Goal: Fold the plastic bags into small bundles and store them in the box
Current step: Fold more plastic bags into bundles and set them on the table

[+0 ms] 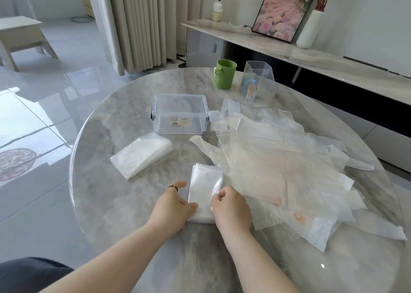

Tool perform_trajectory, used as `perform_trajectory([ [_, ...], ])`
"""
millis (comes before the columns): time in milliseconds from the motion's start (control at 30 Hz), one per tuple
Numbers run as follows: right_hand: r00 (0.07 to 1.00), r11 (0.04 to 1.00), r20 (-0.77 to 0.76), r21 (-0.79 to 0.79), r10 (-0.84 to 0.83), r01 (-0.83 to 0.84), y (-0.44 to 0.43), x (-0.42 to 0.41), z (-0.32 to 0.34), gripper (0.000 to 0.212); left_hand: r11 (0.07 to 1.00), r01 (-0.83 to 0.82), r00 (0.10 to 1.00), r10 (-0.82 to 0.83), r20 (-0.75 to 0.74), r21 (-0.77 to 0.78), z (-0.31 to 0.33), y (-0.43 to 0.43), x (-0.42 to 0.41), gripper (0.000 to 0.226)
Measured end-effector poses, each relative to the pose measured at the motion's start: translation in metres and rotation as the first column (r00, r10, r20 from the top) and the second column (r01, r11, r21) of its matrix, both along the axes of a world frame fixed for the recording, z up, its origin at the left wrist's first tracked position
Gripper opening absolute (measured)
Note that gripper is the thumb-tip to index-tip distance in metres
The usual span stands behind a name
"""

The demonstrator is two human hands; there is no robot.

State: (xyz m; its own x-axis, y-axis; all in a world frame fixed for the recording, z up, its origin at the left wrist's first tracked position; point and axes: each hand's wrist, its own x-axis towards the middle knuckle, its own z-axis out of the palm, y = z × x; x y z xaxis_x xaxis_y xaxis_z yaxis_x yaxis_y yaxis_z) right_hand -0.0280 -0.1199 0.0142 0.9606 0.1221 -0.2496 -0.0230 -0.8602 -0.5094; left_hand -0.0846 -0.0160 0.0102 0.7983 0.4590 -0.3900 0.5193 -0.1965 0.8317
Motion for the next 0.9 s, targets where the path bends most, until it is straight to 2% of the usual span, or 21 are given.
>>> perform_trajectory([
  [67, 1.000, 1.000, 0.017, -0.021, 0.012, -0.012, 0.001, 0.000, 0.000, 0.020, 0.983, 0.032, 0.999, -0.036, 0.021, 0.180, 0.004, -0.004, -0.001, 0.050],
  [100, 0.999, 0.999, 0.027, -0.037, 0.020, -0.019, 0.001, 0.000, 0.000, 0.022, 0.925, 0.098, 0.994, -0.110, 0.014, 0.367, 0.003, -0.006, -0.003, 0.049],
  [167, 0.999, 0.997, 0.039, -0.064, 0.036, -0.033, 0.002, -0.001, 0.000, 0.025, 0.653, 0.210, 0.955, -0.295, -0.011, 0.728, -0.002, -0.008, -0.006, 0.047],
  [200, 0.998, 0.997, 0.041, -0.069, 0.043, -0.040, 0.002, -0.001, -0.001, 0.025, 0.541, 0.184, 0.932, -0.361, 0.029, 0.821, -0.011, -0.008, -0.005, 0.040],
  [233, 0.998, 0.996, 0.043, -0.074, 0.050, -0.047, 0.002, -0.001, -0.001, 0.025, 0.498, 0.236, 0.904, -0.428, 0.001, 0.834, -0.012, -0.008, -0.005, 0.035],
  [267, 0.997, 0.995, 0.046, -0.079, 0.057, -0.054, 0.002, -0.001, -0.001, 0.025, 0.432, 0.325, 0.882, -0.459, -0.105, 0.841, -0.011, -0.010, -0.006, 0.043],
  [300, 0.996, 0.994, 0.053, -0.088, 0.066, -0.061, 0.001, -0.001, -0.001, 0.025, 0.423, 0.440, 0.858, -0.459, -0.231, 0.792, -0.009, -0.011, -0.007, 0.056],
  [333, 0.995, 0.993, 0.064, -0.099, 0.075, -0.069, 0.001, -0.002, -0.001, 0.024, 0.439, 0.505, 0.834, -0.468, -0.291, 0.743, -0.009, -0.013, -0.006, 0.073],
  [400, 0.990, 0.991, 0.106, -0.107, 0.089, -0.078, 0.000, -0.002, -0.001, 0.022, 0.406, 0.543, 0.800, -0.515, -0.306, 0.735, -0.014, -0.010, -0.004, 0.097],
  [533, 0.982, 0.990, 0.150, -0.099, 0.114, -0.100, -0.004, 0.001, 0.000, 0.029, 0.368, 0.584, 0.768, -0.541, -0.345, 0.723, -0.018, -0.007, 0.002, 0.100],
  [667, 0.992, 0.987, 0.041, -0.117, 0.120, -0.115, -0.014, 0.007, 0.004, 0.025, 0.321, 0.610, 0.742, -0.551, -0.381, 0.724, -0.015, -0.005, 0.004, 0.107],
  [700, 0.993, 0.987, 0.016, -0.114, 0.118, -0.115, -0.016, 0.007, 0.006, 0.025, 0.336, 0.590, 0.762, -0.532, -0.369, 0.735, -0.015, -0.004, 0.004, 0.111],
  [733, 0.993, 0.987, -0.006, -0.110, 0.116, -0.116, -0.018, 0.006, 0.007, 0.024, 0.330, 0.566, 0.772, -0.535, -0.344, 0.755, -0.014, -0.002, 0.005, 0.106],
  [767, 0.993, 0.988, -0.021, -0.105, 0.116, -0.117, -0.018, 0.005, 0.008, 0.022, 0.275, 0.551, 0.771, -0.528, -0.356, 0.788, -0.011, 0.000, 0.004, 0.091],
  [833, 0.993, 0.989, -0.036, -0.090, 0.113, -0.116, -0.014, 0.003, 0.009, 0.014, 0.288, 0.587, 0.754, -0.535, -0.381, 0.757, -0.003, 0.004, 0.000, 0.059],
  [867, 0.993, 0.990, -0.041, -0.081, 0.113, -0.116, -0.010, 0.002, 0.010, 0.014, 0.275, 0.573, 0.759, -0.535, -0.372, 0.772, 0.000, 0.001, -0.001, 0.052],
  [900, 0.991, 0.989, -0.050, -0.076, 0.120, -0.124, -0.004, 0.002, 0.009, 0.015, 0.332, 0.577, 0.770, -0.527, -0.360, 0.746, 0.005, 0.002, -0.003, 0.049],
])
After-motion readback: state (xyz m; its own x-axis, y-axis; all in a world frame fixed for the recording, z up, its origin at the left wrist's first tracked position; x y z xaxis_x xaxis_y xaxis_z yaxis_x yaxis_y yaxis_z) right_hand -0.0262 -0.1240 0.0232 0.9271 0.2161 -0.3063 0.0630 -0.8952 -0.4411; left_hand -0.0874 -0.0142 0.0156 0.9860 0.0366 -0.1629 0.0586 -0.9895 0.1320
